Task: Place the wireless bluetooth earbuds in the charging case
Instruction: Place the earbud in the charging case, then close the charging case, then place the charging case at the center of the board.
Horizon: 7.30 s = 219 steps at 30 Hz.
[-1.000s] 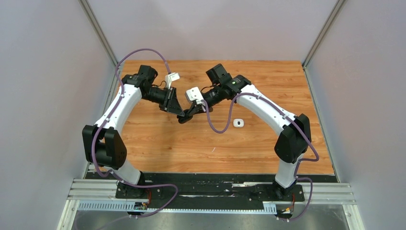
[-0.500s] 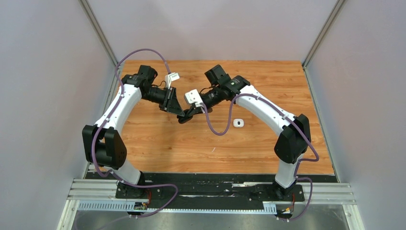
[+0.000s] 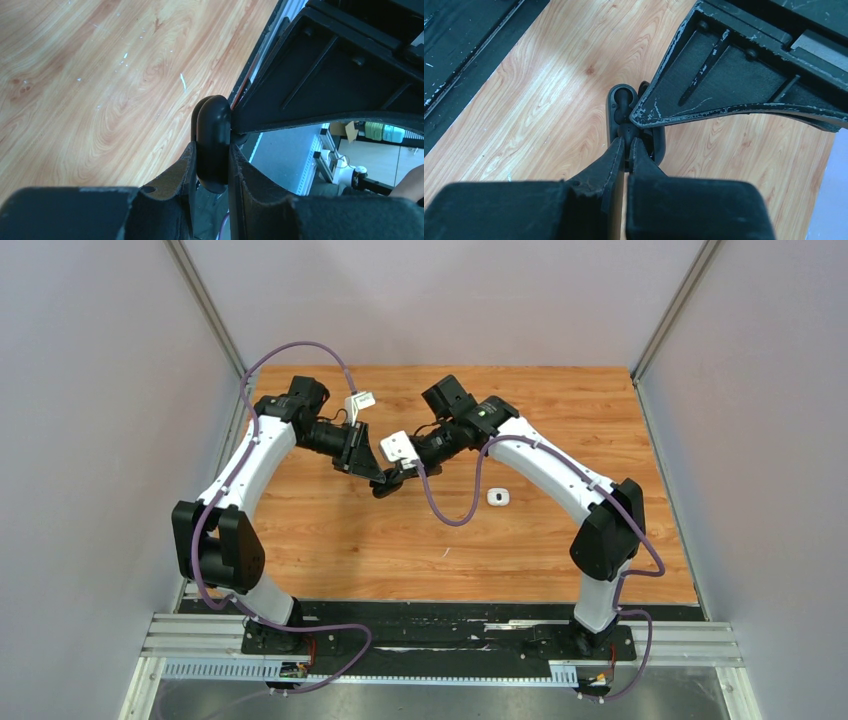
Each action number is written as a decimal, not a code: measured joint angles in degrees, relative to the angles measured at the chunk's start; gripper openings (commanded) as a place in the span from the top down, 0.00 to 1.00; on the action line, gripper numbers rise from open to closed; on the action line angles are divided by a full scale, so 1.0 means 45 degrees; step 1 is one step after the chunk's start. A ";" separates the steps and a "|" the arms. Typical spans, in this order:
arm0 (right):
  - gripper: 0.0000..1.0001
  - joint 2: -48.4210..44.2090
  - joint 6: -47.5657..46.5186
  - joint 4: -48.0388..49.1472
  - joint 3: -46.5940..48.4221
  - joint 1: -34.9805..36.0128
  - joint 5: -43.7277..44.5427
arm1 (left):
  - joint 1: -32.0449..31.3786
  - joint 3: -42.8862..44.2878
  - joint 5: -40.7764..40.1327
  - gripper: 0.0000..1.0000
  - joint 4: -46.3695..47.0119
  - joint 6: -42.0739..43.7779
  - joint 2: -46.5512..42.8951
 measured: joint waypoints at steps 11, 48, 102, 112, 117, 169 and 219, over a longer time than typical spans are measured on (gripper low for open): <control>1.00 0.0223 -0.0024 -0.0855 0.0588 0.0005 0.0500 | 0.0000 0.0000 0.0039 1.00 0.0010 -0.0049 0.0000; 0.45 -0.1350 0.6892 0.1141 -0.0801 -0.1875 -0.0316 | 0.0005 0.0505 0.0787 1.00 -0.0146 0.0291 0.0063; 1.00 -0.0010 1.6621 0.6878 -0.2841 -0.2856 -0.3672 | -0.0345 -0.1185 -0.0379 0.41 0.6868 -0.2963 -0.3322; 1.00 -0.0398 1.5557 0.6781 -0.2846 -0.2764 -0.3551 | -0.0413 -0.1433 0.0272 0.50 0.5761 -0.2273 -0.3007; 1.00 -0.0418 1.5271 0.6674 -0.2846 -0.2657 -0.3551 | -0.0413 -0.1773 -0.0748 0.51 0.6518 -0.2205 -0.3619; 1.00 -0.0418 1.3576 0.5663 -0.2113 -0.2361 -0.3895 | -0.1749 -0.0534 -0.1787 0.30 0.4571 0.1948 -0.3361; 0.59 0.1239 1.6747 0.6800 -0.7470 -0.4478 0.1525 | -0.0330 -0.3079 -0.5833 0.00 0.4974 -0.2924 -0.3905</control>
